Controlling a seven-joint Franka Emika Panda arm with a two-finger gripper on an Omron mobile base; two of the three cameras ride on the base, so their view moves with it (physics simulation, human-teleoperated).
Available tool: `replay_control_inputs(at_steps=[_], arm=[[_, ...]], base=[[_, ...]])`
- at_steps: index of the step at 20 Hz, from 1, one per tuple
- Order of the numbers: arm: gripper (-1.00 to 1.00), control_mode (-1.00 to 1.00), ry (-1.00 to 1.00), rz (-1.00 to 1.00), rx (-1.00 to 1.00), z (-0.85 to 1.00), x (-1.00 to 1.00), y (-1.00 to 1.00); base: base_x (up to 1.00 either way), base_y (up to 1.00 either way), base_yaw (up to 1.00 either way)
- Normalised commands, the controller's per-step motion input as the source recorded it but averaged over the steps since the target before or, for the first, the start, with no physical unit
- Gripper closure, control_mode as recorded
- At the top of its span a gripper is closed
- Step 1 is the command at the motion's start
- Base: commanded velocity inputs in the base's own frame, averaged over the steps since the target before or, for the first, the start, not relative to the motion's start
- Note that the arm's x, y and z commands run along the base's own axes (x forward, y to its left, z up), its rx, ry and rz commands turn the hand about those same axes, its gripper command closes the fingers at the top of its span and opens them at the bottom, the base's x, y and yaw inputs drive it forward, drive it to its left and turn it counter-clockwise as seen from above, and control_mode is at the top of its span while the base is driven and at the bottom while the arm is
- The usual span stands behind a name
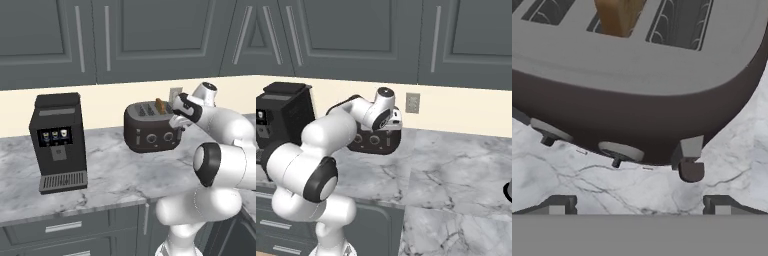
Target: Start the toaster. Once the lever pops up, take the bread to the plate on the dining counter.
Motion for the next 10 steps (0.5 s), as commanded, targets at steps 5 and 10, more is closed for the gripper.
replay_control_inputs(at_steps=[5,10], arm=[[-1.00,-1.00,0.00,0.00,0.00,-0.05,0.08,0.00],[-1.00,-1.00,0.00,0.00,0.00,-0.05,0.14,0.00]], base=[[0.00,0.00,0.00],[0.00,0.00,0.00]])
